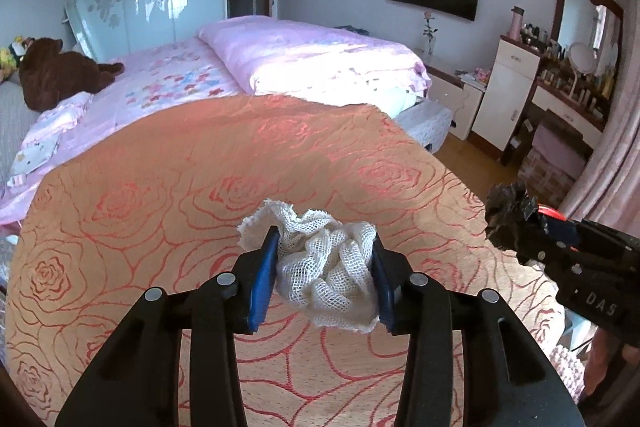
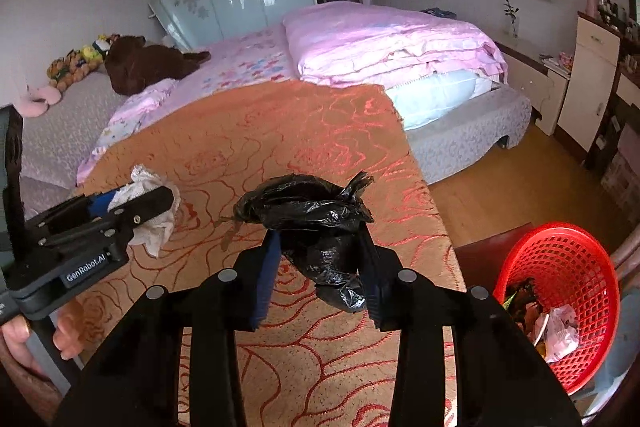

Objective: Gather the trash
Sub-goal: 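Carry the mesh net and black bag over the red basket and open both tools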

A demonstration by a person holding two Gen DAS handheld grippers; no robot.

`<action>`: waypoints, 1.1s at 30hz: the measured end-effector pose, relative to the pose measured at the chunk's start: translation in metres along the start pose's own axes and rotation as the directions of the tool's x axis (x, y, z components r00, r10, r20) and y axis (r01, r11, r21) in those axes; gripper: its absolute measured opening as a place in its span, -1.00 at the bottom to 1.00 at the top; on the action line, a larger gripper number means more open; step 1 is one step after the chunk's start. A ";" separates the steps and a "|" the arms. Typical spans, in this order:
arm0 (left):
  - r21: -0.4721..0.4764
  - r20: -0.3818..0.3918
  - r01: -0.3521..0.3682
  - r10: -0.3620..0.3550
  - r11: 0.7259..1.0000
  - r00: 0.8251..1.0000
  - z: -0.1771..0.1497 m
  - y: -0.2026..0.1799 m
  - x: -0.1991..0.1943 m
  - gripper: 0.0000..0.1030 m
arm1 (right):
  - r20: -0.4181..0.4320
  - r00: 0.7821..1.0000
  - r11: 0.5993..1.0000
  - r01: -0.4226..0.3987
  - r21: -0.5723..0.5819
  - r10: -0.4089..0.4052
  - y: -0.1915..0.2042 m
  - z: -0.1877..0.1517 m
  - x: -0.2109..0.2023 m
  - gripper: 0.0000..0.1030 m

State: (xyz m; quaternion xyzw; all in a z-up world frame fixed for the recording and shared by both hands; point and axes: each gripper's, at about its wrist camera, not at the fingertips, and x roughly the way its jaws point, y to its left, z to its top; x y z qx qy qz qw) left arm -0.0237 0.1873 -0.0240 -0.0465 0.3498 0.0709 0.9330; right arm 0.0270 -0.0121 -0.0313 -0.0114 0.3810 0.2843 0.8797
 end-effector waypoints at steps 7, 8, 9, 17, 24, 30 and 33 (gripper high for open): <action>0.034 0.016 0.014 -0.015 0.999 1.000 0.008 -0.017 -0.006 -0.22 | 0.027 0.999 1.000 0.026 0.012 -0.027 -0.014 0.007 -0.022 -0.30; 0.042 0.017 0.017 -0.018 0.999 1.000 0.009 -0.020 -0.006 -0.22 | 0.030 0.999 0.999 0.031 0.011 -0.031 -0.014 0.008 -0.024 -0.29; 0.048 0.018 0.020 -0.021 0.999 1.000 0.009 -0.023 -0.007 -0.22 | 0.035 0.999 0.999 0.038 0.009 -0.038 -0.016 0.009 -0.028 -0.29; 0.102 0.029 0.049 -0.053 0.994 0.998 0.016 -0.050 -0.010 -0.22 | 0.053 0.994 0.995 0.092 0.027 -0.093 -0.041 0.010 -0.049 -0.29; 0.152 0.015 0.106 -0.110 0.983 0.994 0.023 -0.079 -0.005 -0.22 | 0.063 0.984 0.985 0.161 0.060 -0.165 -0.069 0.006 -0.067 -0.29; 0.188 0.009 0.165 -0.170 0.968 0.985 0.032 -0.110 -0.004 -0.22 | 0.056 0.965 0.963 0.250 0.096 -0.256 -0.101 -0.006 -0.085 -0.29; 0.207 0.004 0.204 -0.209 0.957 0.978 0.038 -0.128 -0.002 -0.22 | 0.042 0.953 0.948 0.295 0.117 -0.302 -0.119 -0.014 -0.092 -0.29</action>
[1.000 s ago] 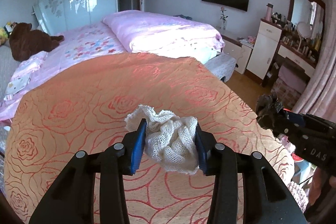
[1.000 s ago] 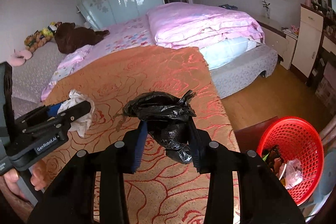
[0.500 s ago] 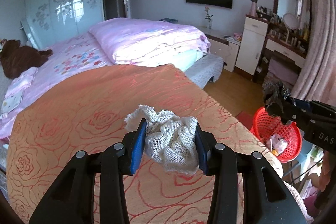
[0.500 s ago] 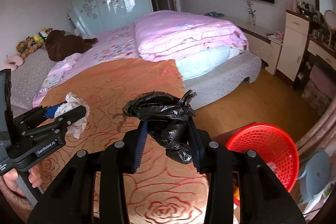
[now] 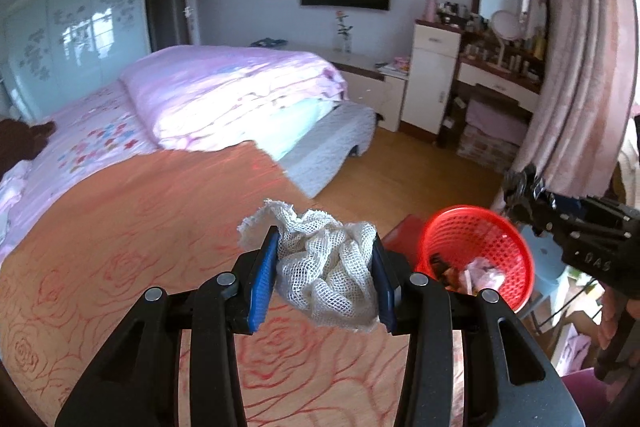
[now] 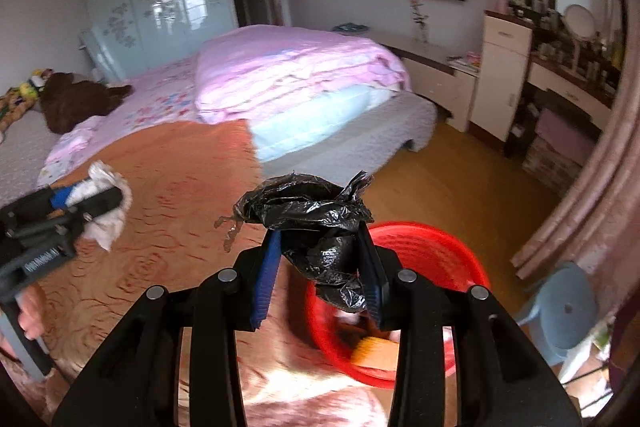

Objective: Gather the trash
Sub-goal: 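Carry the mesh net and black bag over the red basket and open both tools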

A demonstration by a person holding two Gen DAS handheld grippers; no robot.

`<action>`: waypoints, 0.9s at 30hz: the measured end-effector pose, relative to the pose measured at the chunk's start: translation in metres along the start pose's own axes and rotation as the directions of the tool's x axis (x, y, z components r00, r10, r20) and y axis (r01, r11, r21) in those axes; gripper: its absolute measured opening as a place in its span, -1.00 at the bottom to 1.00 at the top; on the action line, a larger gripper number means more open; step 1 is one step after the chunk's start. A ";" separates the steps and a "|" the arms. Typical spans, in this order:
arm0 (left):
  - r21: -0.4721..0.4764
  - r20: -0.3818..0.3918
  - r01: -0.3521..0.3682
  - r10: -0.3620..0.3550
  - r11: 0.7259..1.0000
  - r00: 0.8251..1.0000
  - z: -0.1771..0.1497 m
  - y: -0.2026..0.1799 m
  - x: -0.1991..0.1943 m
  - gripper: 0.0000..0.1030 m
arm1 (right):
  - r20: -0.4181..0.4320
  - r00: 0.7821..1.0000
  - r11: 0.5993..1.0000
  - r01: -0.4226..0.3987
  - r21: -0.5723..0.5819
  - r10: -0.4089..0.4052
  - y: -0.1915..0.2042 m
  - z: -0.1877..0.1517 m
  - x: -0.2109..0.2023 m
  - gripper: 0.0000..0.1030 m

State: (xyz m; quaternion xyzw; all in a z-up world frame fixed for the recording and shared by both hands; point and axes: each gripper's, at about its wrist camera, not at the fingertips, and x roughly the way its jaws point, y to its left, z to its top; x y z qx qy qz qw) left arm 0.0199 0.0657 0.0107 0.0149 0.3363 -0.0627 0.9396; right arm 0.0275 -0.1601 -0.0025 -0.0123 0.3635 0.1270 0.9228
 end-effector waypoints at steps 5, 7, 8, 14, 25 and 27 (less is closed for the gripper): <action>0.019 -0.018 0.077 -0.077 0.997 0.997 0.008 -0.029 0.015 -0.22 | -0.019 0.997 0.996 0.071 0.053 -0.070 -0.038 -0.014 0.001 -0.29; 0.033 -0.031 0.106 -0.104 0.994 0.994 0.009 -0.043 0.022 -0.22 | -0.026 0.996 0.993 0.089 0.078 -0.087 -0.050 -0.019 0.004 -0.29; 0.043 -0.041 0.120 -0.118 0.992 0.992 0.009 -0.051 0.027 -0.22 | -0.031 0.995 0.990 0.096 0.099 -0.093 -0.058 -0.023 0.006 -0.29; 0.077 -0.095 0.171 -0.164 0.982 0.982 0.005 -0.085 0.051 -0.22 | -0.052 0.994 0.979 0.108 0.172 -0.101 -0.083 -0.033 0.018 -0.29; 0.170 -0.155 0.237 -0.211 0.957 0.965 0.000 -0.140 0.089 -0.22 | -0.106 0.990 0.965 0.118 0.234 -0.095 -0.112 -0.042 0.039 -0.29; 0.173 -0.171 0.252 -0.223 0.952 0.960 -0.002 -0.145 0.096 -0.22 | -0.116 0.989 0.962 0.118 0.245 -0.092 -0.117 -0.043 0.043 -0.29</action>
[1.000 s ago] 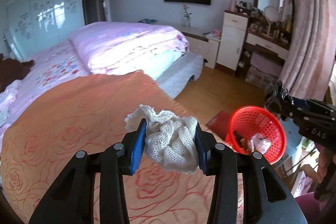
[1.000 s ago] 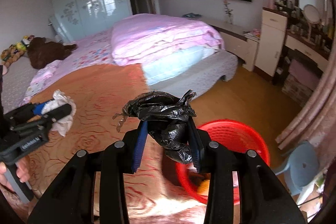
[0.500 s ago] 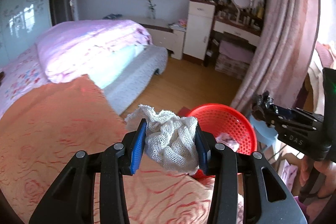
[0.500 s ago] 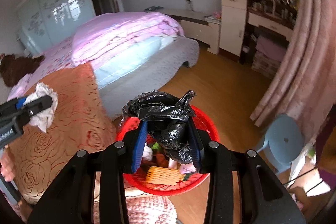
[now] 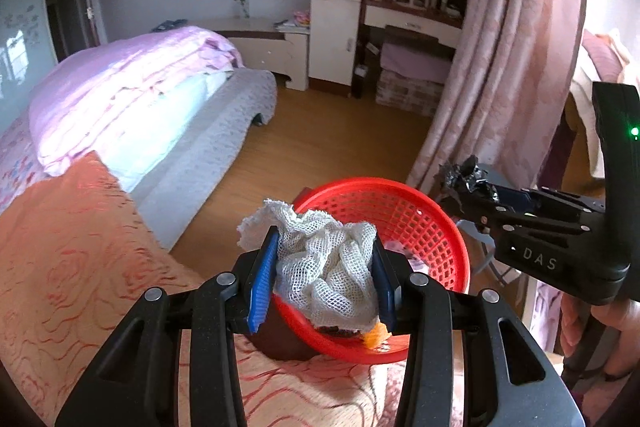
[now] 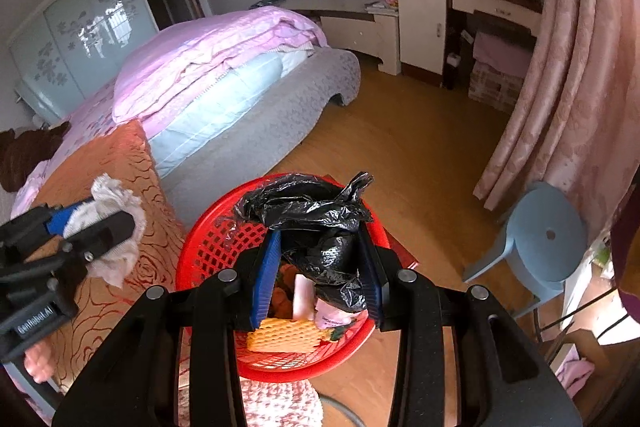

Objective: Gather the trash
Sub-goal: 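Carry the mesh net and black bag over the red basket and open both tools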

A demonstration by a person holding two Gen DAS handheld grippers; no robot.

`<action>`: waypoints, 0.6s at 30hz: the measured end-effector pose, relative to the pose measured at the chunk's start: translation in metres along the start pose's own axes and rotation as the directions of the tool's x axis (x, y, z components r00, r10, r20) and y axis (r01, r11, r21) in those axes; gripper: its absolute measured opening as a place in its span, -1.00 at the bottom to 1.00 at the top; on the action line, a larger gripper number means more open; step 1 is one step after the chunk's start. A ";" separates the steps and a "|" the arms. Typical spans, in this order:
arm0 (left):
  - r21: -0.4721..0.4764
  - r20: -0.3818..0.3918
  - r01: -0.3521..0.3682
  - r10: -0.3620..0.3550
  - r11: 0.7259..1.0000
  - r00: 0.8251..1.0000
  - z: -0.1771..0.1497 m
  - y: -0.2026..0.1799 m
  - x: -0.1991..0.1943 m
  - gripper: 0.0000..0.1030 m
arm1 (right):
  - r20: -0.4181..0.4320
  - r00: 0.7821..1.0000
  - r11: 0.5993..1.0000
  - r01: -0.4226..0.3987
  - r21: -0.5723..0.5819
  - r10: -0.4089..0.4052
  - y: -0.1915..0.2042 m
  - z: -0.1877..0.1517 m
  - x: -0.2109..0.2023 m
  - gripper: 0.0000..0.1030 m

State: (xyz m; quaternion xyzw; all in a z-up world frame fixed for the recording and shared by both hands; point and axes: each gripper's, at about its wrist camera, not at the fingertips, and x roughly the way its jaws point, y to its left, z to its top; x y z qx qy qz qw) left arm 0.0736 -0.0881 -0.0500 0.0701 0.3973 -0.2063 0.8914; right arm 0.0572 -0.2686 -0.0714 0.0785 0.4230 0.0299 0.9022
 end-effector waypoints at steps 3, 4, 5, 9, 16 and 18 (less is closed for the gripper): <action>0.006 -0.022 0.016 -0.016 1.000 1.000 -0.002 -0.003 0.011 -0.21 | -0.021 1.000 1.000 -0.001 0.010 0.001 -0.002 -0.002 0.009 -0.29; 0.008 -0.030 0.023 -0.022 1.000 0.999 -0.003 -0.004 0.015 -0.19 | -0.027 1.000 1.000 -0.002 0.012 0.002 -0.002 -0.002 0.011 -0.29; 0.008 -0.036 0.027 -0.026 1.000 0.999 -0.003 -0.004 0.017 -0.17 | -0.036 0.999 1.000 -0.003 0.012 0.004 -0.001 -0.003 0.015 -0.29; 0.008 -0.048 0.037 -0.037 0.999 0.998 -0.004 -0.005 0.024 0.07 | -0.054 0.998 1.000 -0.009 0.014 0.009 0.000 -0.004 0.024 -0.29; 0.008 -0.030 0.041 -0.041 0.999 0.999 -0.004 -0.003 0.020 0.45 | -0.067 0.997 0.998 -0.033 0.061 0.037 -0.005 -0.005 0.029 0.15; 0.005 -0.022 0.034 -0.034 0.999 0.999 -0.004 -0.002 0.018 0.49 | -0.066 0.997 0.997 -0.042 0.071 0.047 -0.006 -0.005 0.027 0.26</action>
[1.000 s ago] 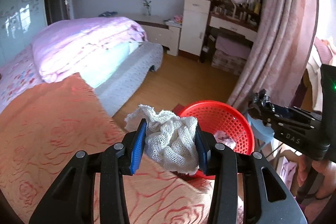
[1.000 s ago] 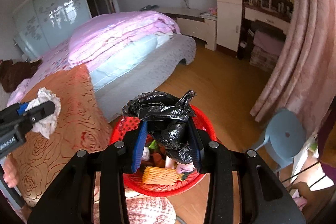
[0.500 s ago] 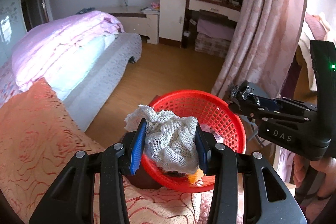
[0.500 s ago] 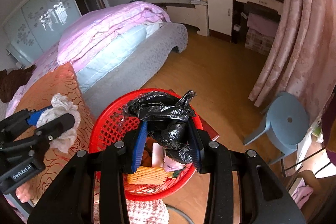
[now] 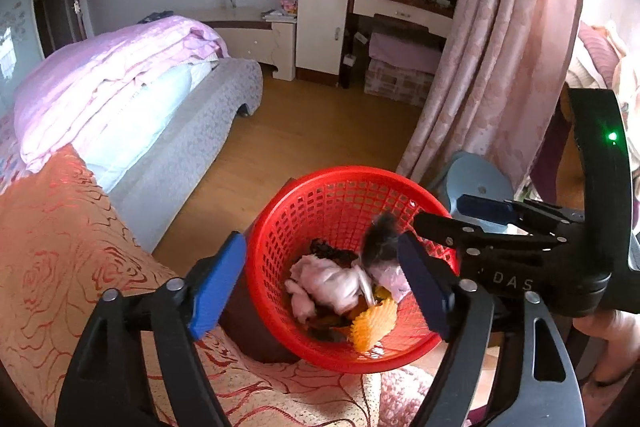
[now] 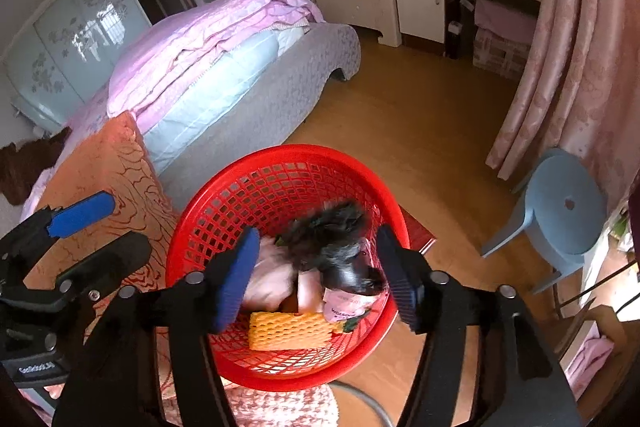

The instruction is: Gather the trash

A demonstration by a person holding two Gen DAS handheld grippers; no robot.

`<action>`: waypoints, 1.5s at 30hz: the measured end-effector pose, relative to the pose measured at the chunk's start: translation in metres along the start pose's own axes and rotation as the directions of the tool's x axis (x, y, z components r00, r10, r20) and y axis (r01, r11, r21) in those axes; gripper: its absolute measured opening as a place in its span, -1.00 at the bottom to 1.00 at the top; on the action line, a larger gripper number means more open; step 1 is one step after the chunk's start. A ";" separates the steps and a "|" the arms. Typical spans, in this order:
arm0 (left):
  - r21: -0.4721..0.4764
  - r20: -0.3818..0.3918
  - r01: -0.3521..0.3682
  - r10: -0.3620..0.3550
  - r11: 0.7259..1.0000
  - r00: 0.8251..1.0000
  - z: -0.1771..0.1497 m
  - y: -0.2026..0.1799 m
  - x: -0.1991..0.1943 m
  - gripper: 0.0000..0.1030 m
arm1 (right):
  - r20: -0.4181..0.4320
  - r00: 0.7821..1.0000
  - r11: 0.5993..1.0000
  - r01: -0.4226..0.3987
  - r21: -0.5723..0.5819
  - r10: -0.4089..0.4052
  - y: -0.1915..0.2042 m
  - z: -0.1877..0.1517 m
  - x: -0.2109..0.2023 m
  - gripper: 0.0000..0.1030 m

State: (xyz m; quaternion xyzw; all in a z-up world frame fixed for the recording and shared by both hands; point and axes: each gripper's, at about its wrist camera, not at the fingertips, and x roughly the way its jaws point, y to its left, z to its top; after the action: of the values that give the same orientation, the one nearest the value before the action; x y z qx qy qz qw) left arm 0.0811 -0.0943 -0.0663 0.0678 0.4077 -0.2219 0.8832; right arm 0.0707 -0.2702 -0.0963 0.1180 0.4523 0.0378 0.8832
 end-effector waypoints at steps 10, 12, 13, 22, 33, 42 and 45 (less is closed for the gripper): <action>-0.008 0.043 -0.065 0.066 0.998 0.997 0.002 0.005 -0.018 0.57 | 0.016 1.000 1.000 0.003 0.004 -0.003 0.001 -0.001 -0.004 0.42; -0.012 0.051 -0.080 0.081 0.997 0.995 0.001 0.005 -0.022 0.58 | 0.031 0.999 1.000 0.013 -0.001 -0.013 0.003 -0.002 -0.007 0.50; -0.014 0.054 -0.086 0.087 0.996 0.995 0.001 0.006 -0.023 0.58 | 0.037 0.999 1.000 0.018 -0.006 -0.018 0.004 -0.002 -0.008 0.52; -0.045 0.098 -0.153 0.157 0.987 0.983 -0.005 0.018 -0.046 0.60 | 0.106 0.992 0.995 0.071 -0.064 -0.064 0.016 -0.010 -0.019 0.82; -0.110 0.149 -0.231 0.246 0.967 0.958 -0.018 0.032 -0.088 0.65 | 0.188 0.980 0.984 0.099 -0.146 -0.071 0.053 -0.018 -0.058 0.86; -0.151 0.176 -0.259 0.284 0.954 0.943 -0.033 0.038 -0.117 0.75 | 0.233 0.971 0.987 0.091 -0.134 -0.058 0.067 -0.041 -0.087 0.86; -0.164 0.174 -0.260 0.287 0.952 0.942 -0.037 0.039 -0.122 0.75 | 0.273 0.959 0.984 0.119 -0.129 -0.080 0.072 -0.051 -0.096 0.86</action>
State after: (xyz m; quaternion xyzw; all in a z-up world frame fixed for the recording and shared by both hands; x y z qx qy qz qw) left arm 0.0033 -0.0068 -0.0016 0.0402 0.3199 -0.0737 0.9437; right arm -0.0243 -0.2077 -0.0320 0.0347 0.3307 0.0095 0.9430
